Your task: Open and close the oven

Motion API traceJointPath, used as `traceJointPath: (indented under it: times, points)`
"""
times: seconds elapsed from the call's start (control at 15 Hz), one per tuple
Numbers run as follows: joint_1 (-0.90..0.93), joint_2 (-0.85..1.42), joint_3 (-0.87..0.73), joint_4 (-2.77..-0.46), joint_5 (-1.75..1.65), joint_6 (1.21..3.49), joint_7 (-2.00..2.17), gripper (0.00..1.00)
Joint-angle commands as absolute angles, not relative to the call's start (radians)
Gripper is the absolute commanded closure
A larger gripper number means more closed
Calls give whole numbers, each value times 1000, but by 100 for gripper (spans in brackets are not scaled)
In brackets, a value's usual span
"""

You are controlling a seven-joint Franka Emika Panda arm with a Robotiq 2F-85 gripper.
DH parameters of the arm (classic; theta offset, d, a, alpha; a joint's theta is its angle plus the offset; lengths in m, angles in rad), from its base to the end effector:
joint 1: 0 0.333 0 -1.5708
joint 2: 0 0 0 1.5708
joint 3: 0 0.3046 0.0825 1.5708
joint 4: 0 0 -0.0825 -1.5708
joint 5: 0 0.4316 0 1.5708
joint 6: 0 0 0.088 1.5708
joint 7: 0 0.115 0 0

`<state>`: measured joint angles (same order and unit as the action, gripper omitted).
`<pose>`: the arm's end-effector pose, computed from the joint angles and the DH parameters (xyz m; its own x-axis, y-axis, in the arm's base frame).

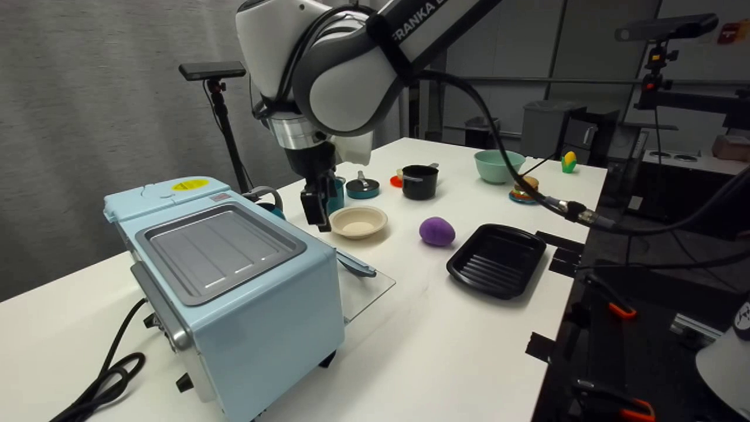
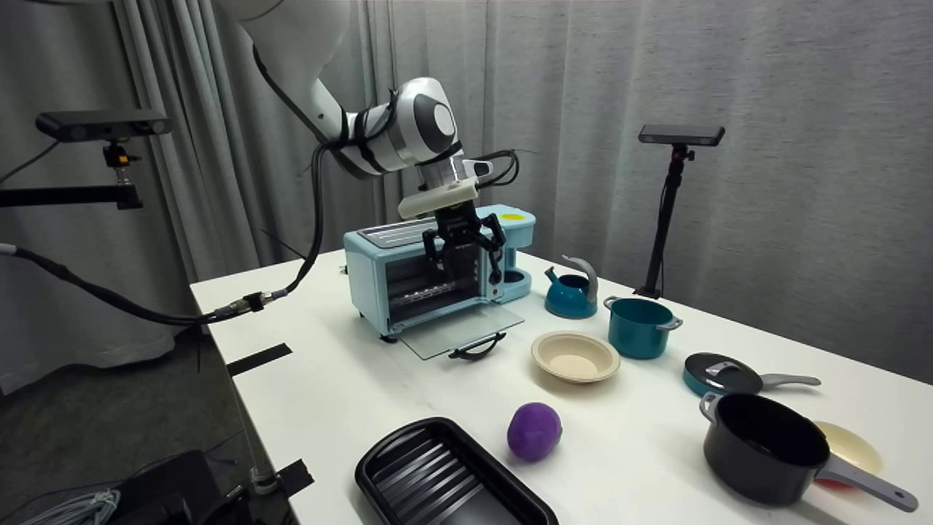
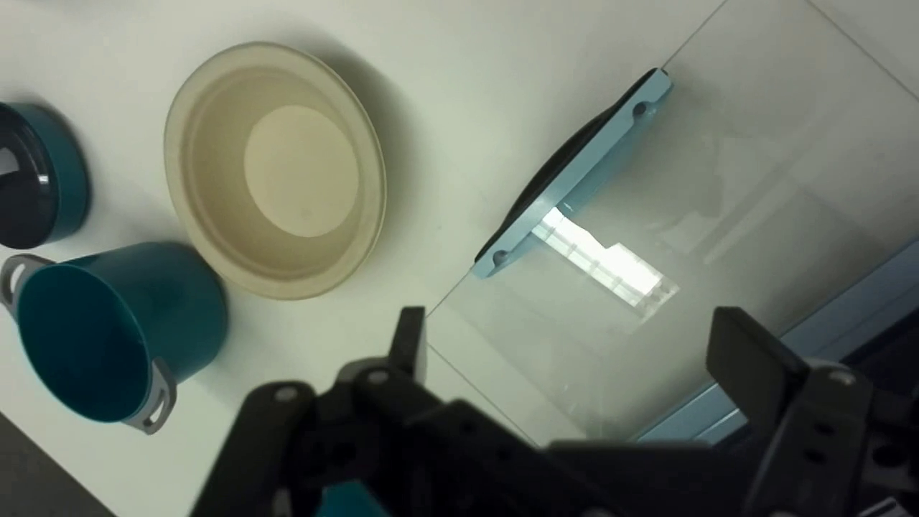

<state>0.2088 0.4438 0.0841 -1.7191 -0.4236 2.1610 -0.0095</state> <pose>0.6764 0.1797 0.2888 0.8642 0.5019 -0.0360 0.4874 -0.8171 0.3079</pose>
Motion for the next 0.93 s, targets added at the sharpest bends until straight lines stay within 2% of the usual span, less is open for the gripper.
traceJointPath:
  times: [0.0, 0.87]
  points:
    - [181, 363, 93, -1793, -372, 2207, -52, 0]
    - [173, 178, 113, -2028, -267, 2336, -41, 0]
